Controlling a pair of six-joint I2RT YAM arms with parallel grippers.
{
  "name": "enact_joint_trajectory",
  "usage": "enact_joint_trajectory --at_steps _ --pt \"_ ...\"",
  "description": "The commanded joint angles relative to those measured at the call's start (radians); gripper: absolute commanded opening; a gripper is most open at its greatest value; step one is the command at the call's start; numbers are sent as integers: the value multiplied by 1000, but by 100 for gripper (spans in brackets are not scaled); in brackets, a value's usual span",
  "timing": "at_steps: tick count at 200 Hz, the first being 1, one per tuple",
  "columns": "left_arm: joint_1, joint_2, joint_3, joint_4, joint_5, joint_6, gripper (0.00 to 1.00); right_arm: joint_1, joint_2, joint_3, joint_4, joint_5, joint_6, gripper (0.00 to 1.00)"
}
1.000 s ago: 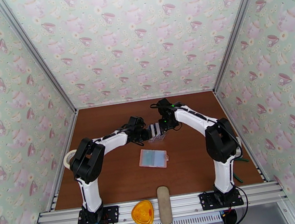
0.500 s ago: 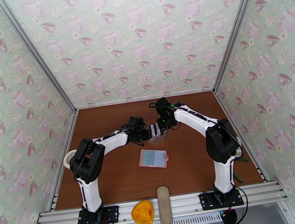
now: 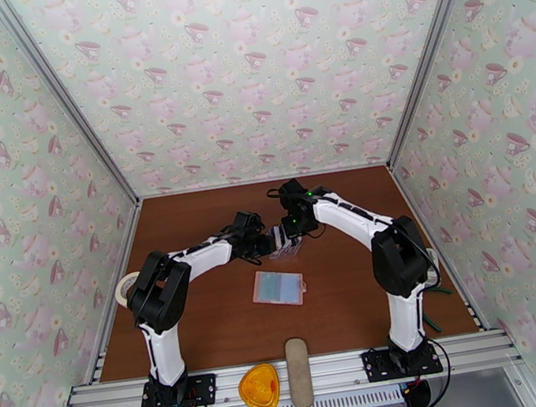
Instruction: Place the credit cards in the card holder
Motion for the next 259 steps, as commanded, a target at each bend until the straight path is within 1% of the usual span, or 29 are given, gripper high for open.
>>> enact_joint_trajectory --at_steps 1,35,46,70,95,125,182,203,220,259 --pt "5 28 7 -40 -36 -8 36 16 46 31 -24 -14 27 2" --pt "5 30 10 -42 -36 -7 36 18 79 30 -16 -7 47 5" --pt "5 30 11 -42 -36 -7 36 17 81 25 -9 -10 52 11" --pt "5 29 13 -45 -38 -5 36 17 78 23 1 -19 61 20" --pt "6 30 13 -41 -37 -7 36 17 71 31 5 -19 70 22" --pt "6 30 11 -42 -36 -7 36 18 68 44 -3 0 80 21" --pt "5 24 10 -40 -36 -8 36 13 45 59 -4 18 113 13" --pt "5 19 13 -42 -35 -8 36 13 36 60 3 18 129 9" --pt "5 16 15 -45 -36 -8 36 12 26 59 10 17 145 0" --pt "1 5 35 -61 -37 -7 36 9 -42 43 28 28 202 0"
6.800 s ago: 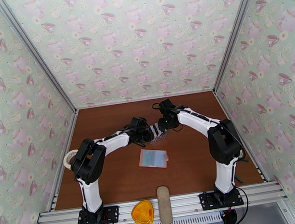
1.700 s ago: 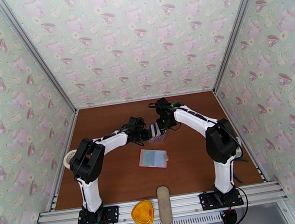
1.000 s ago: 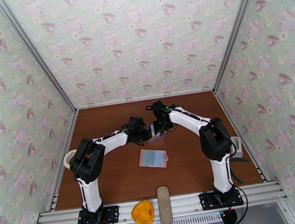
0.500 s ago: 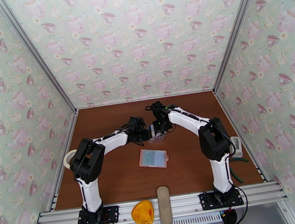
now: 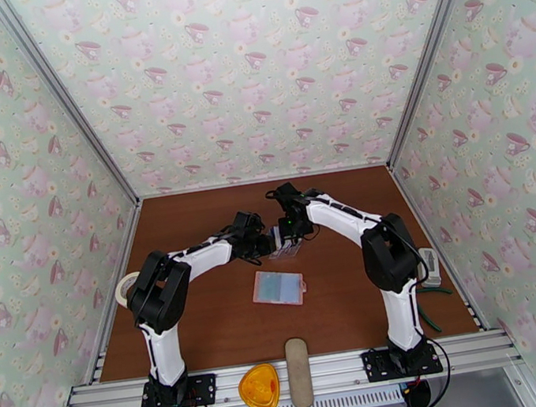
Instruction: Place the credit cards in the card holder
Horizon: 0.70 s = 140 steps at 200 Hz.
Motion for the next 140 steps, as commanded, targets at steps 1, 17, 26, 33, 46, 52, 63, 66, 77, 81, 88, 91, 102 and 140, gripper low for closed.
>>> enact_joint_trajectory --at_steps 1,17,26,33,46,52,63,66,77,81,88,91,102,140 --pt "2 4 32 -52 -36 -7 36 0 -88 16 24 19 49 0" --pt "2 -5 47 -68 -42 -2 36 2 -129 3 27 43 77 0" --pt "2 -11 57 -79 -51 0 36 2 -151 -3 24 57 90 0" --pt "2 -15 66 -91 -58 4 36 3 -169 -8 23 67 102 0" --pt "2 -23 85 -116 -75 12 36 6 -198 -16 17 97 121 0" --pt "1 -27 92 -126 -82 17 36 9 -209 -16 5 115 132 0" --pt "2 -36 102 -144 -98 23 37 15 -238 -31 9 144 148 0" --pt "2 -39 104 -147 -102 24 36 17 -247 -36 9 151 153 0" --pt "2 -51 110 -160 -117 29 37 25 -272 -53 10 173 171 0" --pt "2 -58 111 -165 -121 31 37 30 -281 -60 10 179 175 0" --pt "1 -67 111 -171 -129 34 37 36 -296 -73 14 190 187 0" --pt "2 -73 111 -175 -134 34 37 40 -302 -79 16 195 190 0" --pt "2 -96 106 -188 -151 42 37 52 -321 -98 20 204 204 0" --pt "0 -194 51 -244 -222 73 37 106 -397 -206 86 205 248 0"
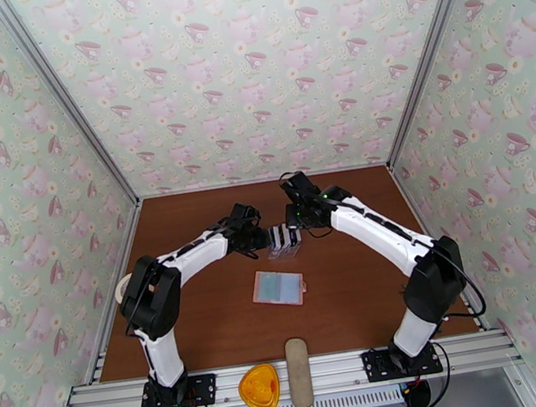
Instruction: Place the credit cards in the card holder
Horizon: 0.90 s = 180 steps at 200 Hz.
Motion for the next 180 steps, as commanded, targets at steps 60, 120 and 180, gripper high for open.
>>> enact_joint_trajectory --at_steps 60,120,180 --pt "-11 -232 -227 -76 -23 79 40 63 -255 -415 412 -231 128 0" --pt "-53 -310 -443 13 45 62 40 70 -380 -803 846 -429 281 0" --pt "-66 -326 -544 99 59 25 40 118 -364 -1041 1207 -482 365 0"
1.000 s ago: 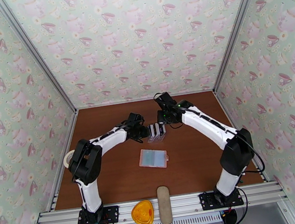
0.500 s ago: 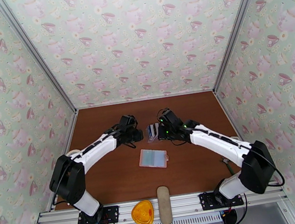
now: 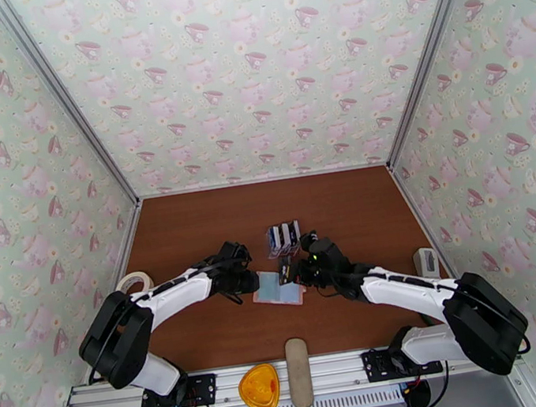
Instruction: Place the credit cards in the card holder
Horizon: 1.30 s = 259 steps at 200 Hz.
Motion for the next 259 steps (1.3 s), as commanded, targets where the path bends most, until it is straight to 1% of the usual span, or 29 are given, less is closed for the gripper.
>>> enact_joint_trajectory --at_steps 1,58,104,139,193,259 --pt "-10 -34 -31 60 25 -21 40 21 1 -45 201 -31 49 0" --pt "-32 -25 -99 133 32 -66 39 22 9 -167 293 -20 88 0" --pt "-57 -23 -134 176 24 -98 39 23 39 -216 361 -25 93 0" --pt "-69 -34 -155 187 17 -118 38 23 128 -235 465 -46 107 0" --pt "-76 -45 -179 177 6 -129 38 22 291 -260 677 -79 150 0" --pt "-79 -39 -190 145 -15 -135 37 21 422 -262 833 -120 182 0"
